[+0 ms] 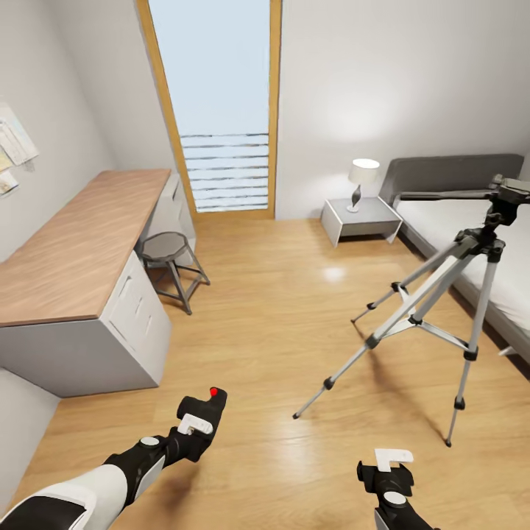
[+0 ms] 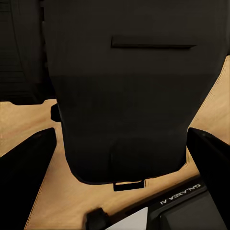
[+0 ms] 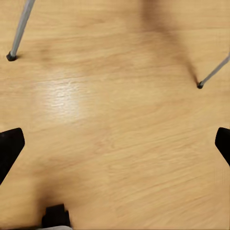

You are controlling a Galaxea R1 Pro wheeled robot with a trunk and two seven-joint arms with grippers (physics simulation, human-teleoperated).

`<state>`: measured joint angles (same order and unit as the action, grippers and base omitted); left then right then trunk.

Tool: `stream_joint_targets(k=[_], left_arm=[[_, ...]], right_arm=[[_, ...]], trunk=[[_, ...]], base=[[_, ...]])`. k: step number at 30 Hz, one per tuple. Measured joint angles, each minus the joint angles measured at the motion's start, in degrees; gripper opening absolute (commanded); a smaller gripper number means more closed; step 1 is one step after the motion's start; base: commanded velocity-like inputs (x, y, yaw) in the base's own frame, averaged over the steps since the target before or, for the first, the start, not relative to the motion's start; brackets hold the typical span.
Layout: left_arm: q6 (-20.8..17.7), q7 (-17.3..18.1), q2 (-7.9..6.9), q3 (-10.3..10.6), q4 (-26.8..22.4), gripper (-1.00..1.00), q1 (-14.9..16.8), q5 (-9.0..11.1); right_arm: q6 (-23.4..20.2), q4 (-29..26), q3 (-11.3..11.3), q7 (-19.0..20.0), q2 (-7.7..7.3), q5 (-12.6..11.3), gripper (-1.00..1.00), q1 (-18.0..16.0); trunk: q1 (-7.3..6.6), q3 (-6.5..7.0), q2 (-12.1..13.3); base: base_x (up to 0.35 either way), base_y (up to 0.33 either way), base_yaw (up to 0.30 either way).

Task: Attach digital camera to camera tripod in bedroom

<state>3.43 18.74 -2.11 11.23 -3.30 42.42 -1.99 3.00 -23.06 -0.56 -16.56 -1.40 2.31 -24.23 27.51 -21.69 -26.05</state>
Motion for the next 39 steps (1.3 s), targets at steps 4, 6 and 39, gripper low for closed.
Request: stream_joint_targets(k=[4,6,39], left_arm=[[0.0,0.0,0.01,0.0,0.0,-1.0,0.0,0.0],[0.0,0.0,0.01,0.0,0.0,-1.0,0.0,0.0],[0.0,-0.1,0.18,0.2,0.0,-1.0,0.0,-0.1]], right_arm=[[0.0,0.0,0.0,0.0,0.0,0.0,1.0,0.0],[0.0,0.0,0.0,0.0,0.0,0.0,1.0,0.0],[0.0,0.0,0.0,0.0,-0.01,-0.2,1.0,0.0]], trunk=[[0.0,0.36,0.0],[0.0,0.54,0.0],[-0.02,1.51,0.0]], base=[[0.0,0.241,0.122],[0.0,0.23,0.122],[0.17,0.022,-0.016]])
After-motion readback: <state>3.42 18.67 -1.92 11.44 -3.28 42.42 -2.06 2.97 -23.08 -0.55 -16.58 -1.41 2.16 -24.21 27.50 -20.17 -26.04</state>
